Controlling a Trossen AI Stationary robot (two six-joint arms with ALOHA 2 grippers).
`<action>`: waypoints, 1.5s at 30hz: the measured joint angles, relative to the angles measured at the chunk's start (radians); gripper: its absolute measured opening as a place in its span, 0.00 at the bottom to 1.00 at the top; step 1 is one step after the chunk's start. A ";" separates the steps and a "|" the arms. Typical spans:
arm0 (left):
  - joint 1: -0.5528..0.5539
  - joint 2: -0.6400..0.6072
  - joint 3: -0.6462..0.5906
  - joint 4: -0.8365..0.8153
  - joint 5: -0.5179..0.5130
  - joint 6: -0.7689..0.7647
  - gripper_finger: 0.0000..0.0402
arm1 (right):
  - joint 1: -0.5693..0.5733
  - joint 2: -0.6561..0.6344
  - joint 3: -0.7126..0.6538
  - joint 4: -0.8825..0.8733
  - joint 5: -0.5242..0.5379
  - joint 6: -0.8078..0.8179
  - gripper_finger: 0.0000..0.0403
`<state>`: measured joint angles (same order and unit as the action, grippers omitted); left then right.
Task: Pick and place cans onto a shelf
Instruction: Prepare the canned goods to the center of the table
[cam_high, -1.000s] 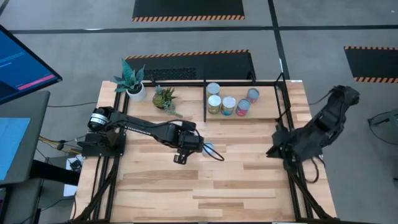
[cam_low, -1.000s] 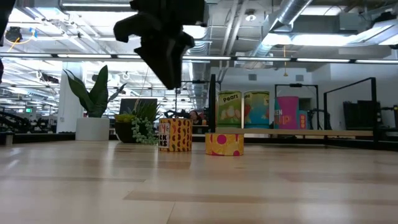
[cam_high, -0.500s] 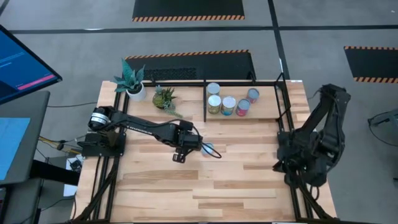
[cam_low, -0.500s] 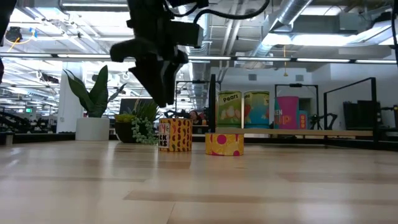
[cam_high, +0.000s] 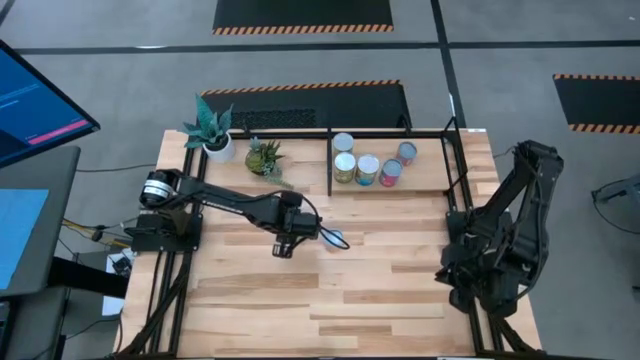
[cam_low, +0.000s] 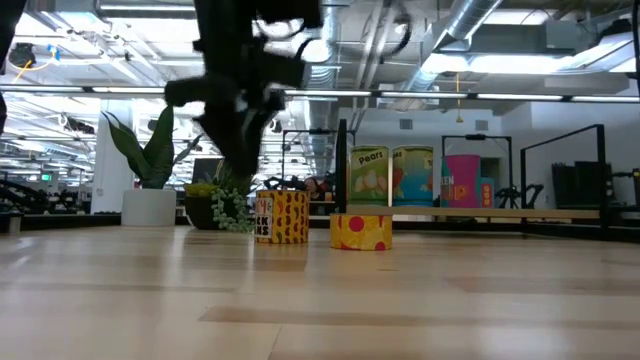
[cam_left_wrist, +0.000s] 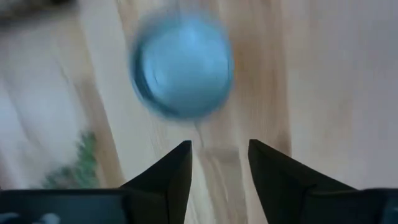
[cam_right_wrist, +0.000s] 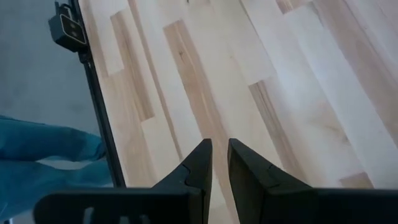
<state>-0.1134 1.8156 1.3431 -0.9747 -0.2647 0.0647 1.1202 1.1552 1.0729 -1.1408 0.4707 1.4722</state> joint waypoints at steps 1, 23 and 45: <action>0.008 0.001 -0.020 -0.010 0.010 -0.005 0.37 | 0.000 0.003 0.000 0.004 0.000 0.007 0.19; -0.014 0.002 -0.038 0.206 0.031 -0.245 0.27 | -0.003 0.008 0.000 -0.005 -0.002 0.015 0.19; -0.025 0.305 0.185 0.638 0.110 -0.256 0.26 | -0.037 0.007 0.000 -0.025 -0.100 0.021 0.19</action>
<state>-0.1383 2.1202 1.5284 -0.3363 -0.1543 -0.1916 1.0828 1.1625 1.0733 -1.1661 0.3704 1.4928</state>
